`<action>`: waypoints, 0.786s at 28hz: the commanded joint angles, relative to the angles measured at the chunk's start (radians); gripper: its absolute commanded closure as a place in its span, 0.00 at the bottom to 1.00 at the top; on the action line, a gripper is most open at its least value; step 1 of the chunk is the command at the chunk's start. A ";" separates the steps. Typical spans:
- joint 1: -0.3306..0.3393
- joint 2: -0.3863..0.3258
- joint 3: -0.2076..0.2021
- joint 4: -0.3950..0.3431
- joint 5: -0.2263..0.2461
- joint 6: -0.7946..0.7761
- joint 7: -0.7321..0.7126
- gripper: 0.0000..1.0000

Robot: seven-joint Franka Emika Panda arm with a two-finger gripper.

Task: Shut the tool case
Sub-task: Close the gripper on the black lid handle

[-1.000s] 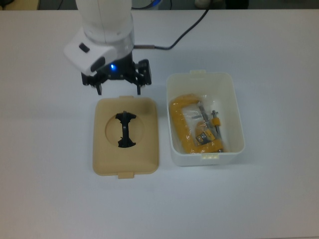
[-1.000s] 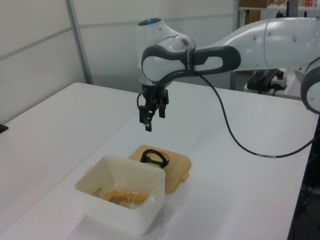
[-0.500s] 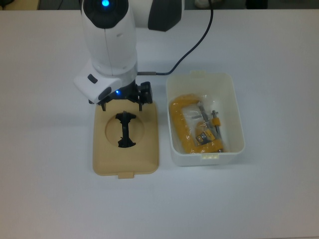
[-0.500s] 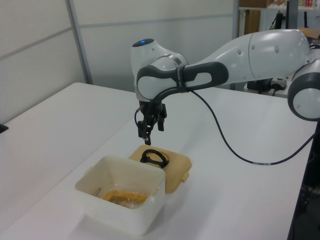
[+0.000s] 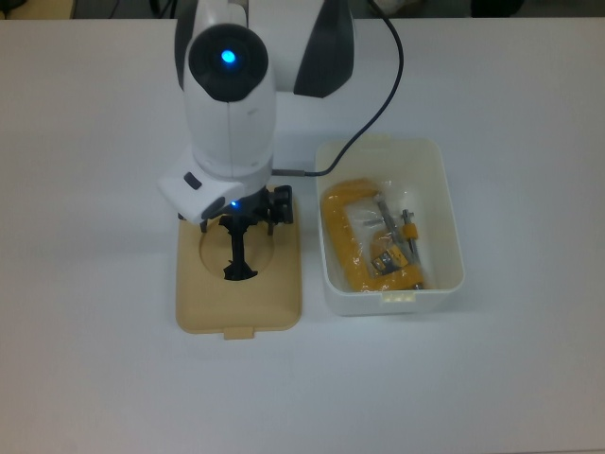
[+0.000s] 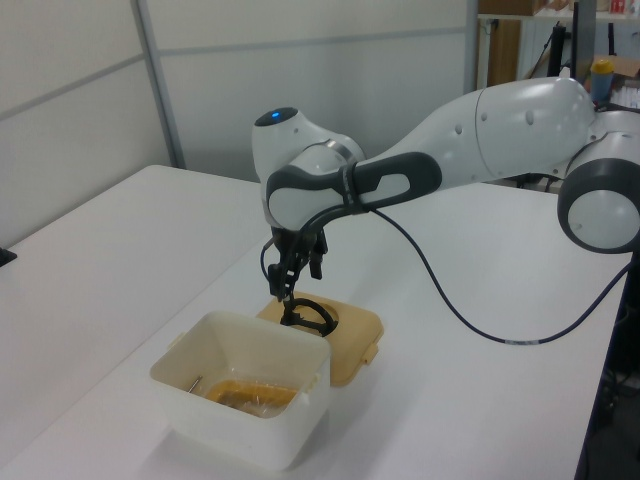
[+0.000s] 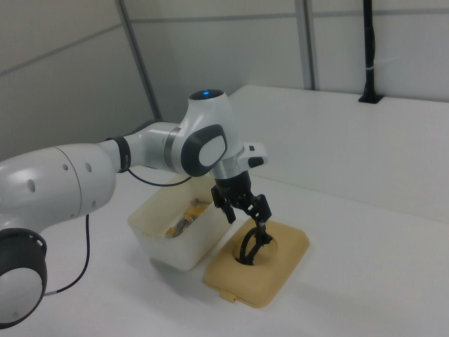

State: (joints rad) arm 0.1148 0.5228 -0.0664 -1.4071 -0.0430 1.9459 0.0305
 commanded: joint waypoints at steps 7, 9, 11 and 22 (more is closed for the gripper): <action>0.028 0.031 -0.001 -0.024 -0.040 0.050 0.062 0.08; 0.029 0.031 -0.001 -0.024 -0.040 0.050 0.062 0.15; 0.029 0.031 -0.001 -0.024 -0.040 0.050 0.060 0.33; 0.028 0.031 0.000 -0.021 -0.037 0.048 0.062 1.00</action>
State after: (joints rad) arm 0.1371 0.5689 -0.0658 -1.4077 -0.0635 1.9700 0.0669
